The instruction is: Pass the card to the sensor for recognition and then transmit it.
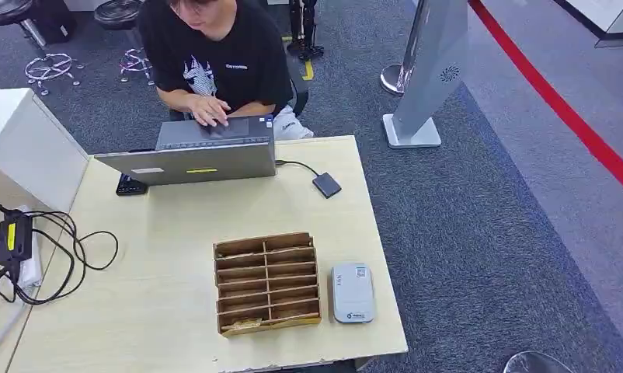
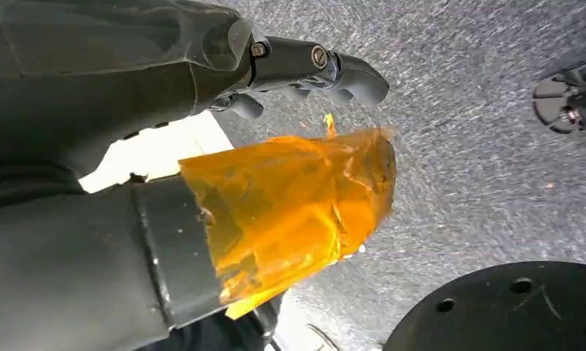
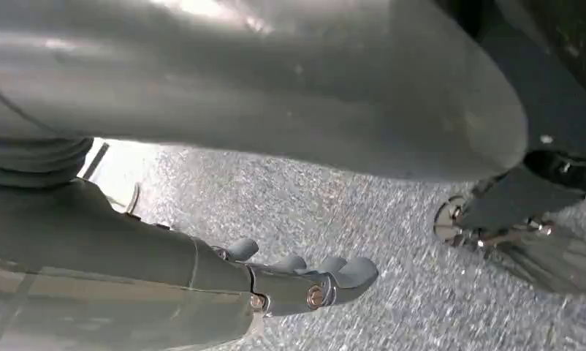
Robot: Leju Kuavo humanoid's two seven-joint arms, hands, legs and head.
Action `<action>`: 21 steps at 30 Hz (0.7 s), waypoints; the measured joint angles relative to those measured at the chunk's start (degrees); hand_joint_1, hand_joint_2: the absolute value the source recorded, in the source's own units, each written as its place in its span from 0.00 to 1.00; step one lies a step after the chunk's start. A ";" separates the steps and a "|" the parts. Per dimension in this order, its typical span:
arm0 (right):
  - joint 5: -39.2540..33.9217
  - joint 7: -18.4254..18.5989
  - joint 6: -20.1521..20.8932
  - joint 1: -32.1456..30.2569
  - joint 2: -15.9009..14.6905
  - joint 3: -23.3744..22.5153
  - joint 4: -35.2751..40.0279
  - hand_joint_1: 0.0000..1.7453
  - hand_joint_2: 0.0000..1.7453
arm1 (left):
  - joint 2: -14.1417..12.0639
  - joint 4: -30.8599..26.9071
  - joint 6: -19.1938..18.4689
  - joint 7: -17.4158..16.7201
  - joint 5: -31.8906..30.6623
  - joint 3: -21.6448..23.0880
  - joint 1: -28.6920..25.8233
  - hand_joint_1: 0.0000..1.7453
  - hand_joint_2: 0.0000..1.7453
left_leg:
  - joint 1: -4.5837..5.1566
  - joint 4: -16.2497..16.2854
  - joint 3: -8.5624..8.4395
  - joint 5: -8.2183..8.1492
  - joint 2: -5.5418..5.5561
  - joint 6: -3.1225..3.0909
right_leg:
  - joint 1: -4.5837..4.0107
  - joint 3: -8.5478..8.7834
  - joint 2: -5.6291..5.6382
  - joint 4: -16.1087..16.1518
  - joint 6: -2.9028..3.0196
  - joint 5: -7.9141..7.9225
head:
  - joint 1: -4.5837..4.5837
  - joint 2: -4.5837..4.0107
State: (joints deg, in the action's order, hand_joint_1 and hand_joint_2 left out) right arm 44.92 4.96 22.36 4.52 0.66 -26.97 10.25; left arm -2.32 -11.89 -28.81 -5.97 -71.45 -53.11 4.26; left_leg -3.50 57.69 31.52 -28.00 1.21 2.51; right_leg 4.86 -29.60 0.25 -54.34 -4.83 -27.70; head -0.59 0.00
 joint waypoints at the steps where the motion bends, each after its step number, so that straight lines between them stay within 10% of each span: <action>1: 0.00 -0.02 -0.09 0.01 0.02 -0.02 0.02 0.00 0.00 | -0.07 0.00 0.00 0.00 0.04 -0.20 0.00 0.00 0.00 | 0.00 0.00 0.01 0.00 0.00 0.00 | 0.00 0.01 0.00 0.00 0.00 0.00 | 0.02 0.00; 13: -0.02 -0.02 -0.20 0.00 0.33 -0.59 0.02 0.00 0.00 | -0.37 0.00 -0.02 0.02 0.15 -1.29 -0.01 0.00 0.00 | 0.00 0.02 -0.01 0.00 0.00 0.00 | 0.00 0.01 0.00 0.00 0.00 0.01 | 0.00 0.00; 21: 6.59 -5.06 -11.01 1.88 -0.24 0.87 0.22 0.00 0.00 | -0.44 0.00 -4.23 -2.60 1.59 -2.62 -0.01 0.00 0.00 | 0.01 0.02 0.00 0.00 -0.01 0.00 | 0.00 0.02 0.02 0.00 -0.01 0.02 | 0.00 0.00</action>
State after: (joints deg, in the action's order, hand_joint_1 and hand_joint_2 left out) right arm 51.51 -0.10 11.35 6.40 0.42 -26.10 10.47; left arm -2.75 -11.89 -33.04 -8.57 -69.86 -55.73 4.25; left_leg -3.49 57.71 31.52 -28.00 1.20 2.51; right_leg 4.86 -29.58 0.27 -54.34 -4.84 -27.68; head -0.59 0.00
